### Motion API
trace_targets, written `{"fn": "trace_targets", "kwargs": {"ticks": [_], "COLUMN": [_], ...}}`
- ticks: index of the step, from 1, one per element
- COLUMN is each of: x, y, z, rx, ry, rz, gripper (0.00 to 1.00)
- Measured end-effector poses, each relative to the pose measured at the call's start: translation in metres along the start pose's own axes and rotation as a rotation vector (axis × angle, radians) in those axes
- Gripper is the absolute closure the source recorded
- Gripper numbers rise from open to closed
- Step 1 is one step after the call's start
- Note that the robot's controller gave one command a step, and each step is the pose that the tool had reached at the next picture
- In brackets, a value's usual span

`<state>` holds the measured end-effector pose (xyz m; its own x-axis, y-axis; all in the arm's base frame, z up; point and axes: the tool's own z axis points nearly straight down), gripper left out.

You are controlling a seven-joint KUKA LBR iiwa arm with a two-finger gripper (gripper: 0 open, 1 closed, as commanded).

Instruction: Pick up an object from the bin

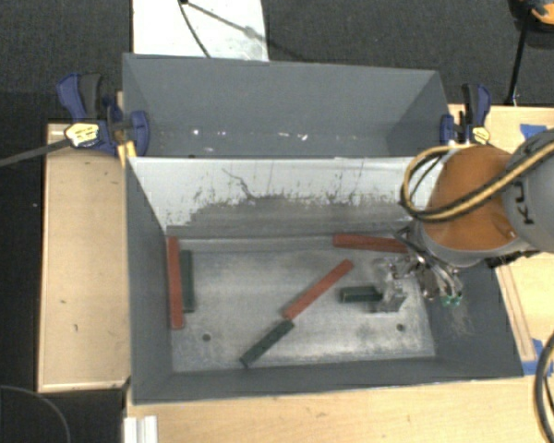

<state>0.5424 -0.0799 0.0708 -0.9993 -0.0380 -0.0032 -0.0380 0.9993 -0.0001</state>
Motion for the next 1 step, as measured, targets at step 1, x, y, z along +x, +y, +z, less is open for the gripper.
{"fn": "trace_targets", "kwargs": {"ticks": [1], "x": [-0.0018], "y": [-0.0275], "z": [-0.1007], "rx": [0.000], "ry": [0.001], "rz": [0.067], "gripper": [1.00]}}
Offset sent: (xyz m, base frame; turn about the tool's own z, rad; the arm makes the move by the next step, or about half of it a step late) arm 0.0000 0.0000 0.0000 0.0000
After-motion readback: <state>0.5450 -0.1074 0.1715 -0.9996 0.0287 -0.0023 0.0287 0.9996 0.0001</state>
